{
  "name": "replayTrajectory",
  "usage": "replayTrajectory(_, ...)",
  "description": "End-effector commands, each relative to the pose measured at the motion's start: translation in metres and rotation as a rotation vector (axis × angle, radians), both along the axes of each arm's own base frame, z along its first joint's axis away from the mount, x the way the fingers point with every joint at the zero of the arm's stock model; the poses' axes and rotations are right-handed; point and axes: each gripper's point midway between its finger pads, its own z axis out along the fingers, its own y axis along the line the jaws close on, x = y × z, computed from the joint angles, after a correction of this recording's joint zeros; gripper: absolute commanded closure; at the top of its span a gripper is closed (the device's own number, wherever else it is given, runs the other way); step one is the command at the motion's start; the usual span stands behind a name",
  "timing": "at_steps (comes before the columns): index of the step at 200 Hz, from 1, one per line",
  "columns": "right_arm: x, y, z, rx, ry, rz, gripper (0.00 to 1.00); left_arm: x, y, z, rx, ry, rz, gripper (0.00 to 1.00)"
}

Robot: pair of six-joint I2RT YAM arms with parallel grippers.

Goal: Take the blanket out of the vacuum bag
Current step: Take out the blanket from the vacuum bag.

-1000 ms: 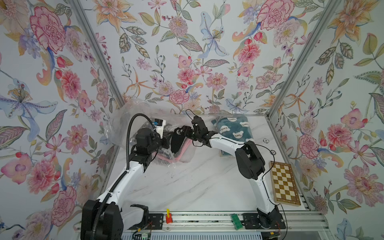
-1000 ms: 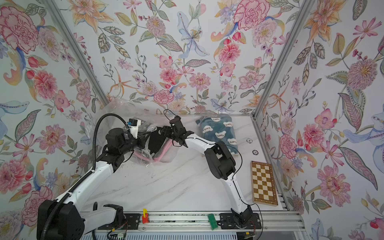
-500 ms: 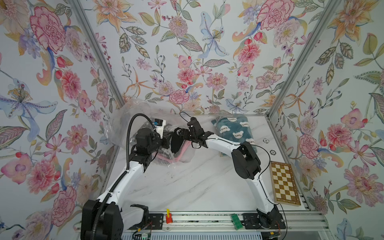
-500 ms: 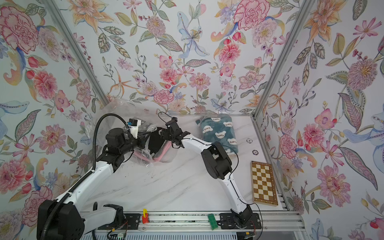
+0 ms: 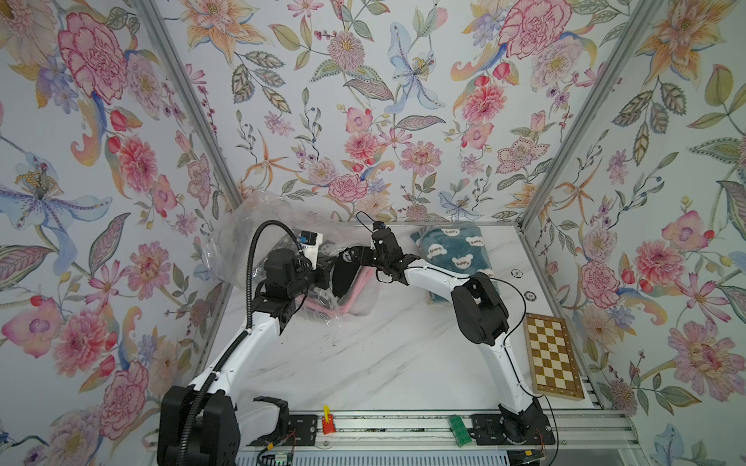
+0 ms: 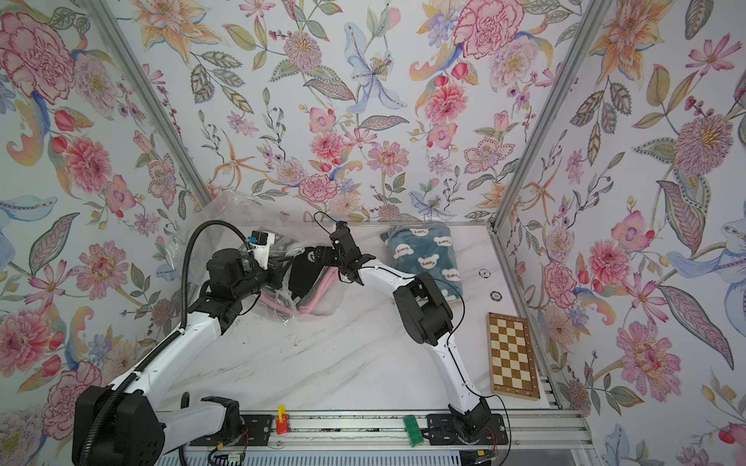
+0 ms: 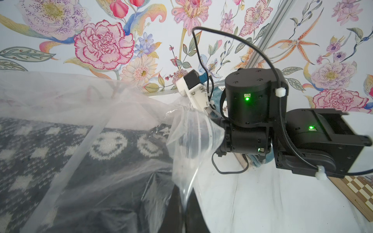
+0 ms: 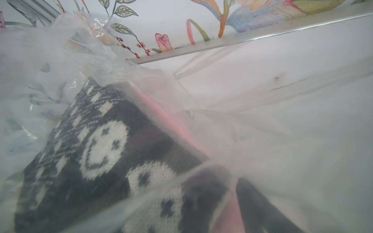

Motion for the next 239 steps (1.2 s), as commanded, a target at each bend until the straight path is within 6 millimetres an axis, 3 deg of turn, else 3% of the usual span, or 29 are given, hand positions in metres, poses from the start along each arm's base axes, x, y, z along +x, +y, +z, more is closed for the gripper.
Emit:
replayTrajectory(1,0.005,0.003,-0.017,0.018,-0.017,0.043,0.14,0.002,-0.003,0.009,-0.012,-0.03,-0.017,1.0)
replayTrajectory(67,-0.001,0.016,-0.02,0.041,-0.011,0.107,0.16,0.002,-0.002,0.009,-0.008,-0.031,-0.015,1.0)
replayTrajectory(114,-0.009,0.023,-0.006,0.056,-0.033,0.143,0.25,0.001,-0.002,0.011,-0.01,-0.034,-0.015,1.0)
replayTrajectory(173,-0.024,0.035,0.011,0.043,-0.057,0.178,0.29,0.001,-0.002,0.012,-0.011,-0.038,-0.015,0.99)
replayTrajectory(223,-0.032,0.046,0.015,0.046,-0.061,0.204,0.43,0.0,-0.002,0.013,-0.011,-0.04,-0.015,0.99)
replayTrajectory(239,-0.032,0.047,0.008,0.045,-0.04,0.212,0.57,0.0,-0.002,0.012,-0.011,-0.039,-0.014,0.99)
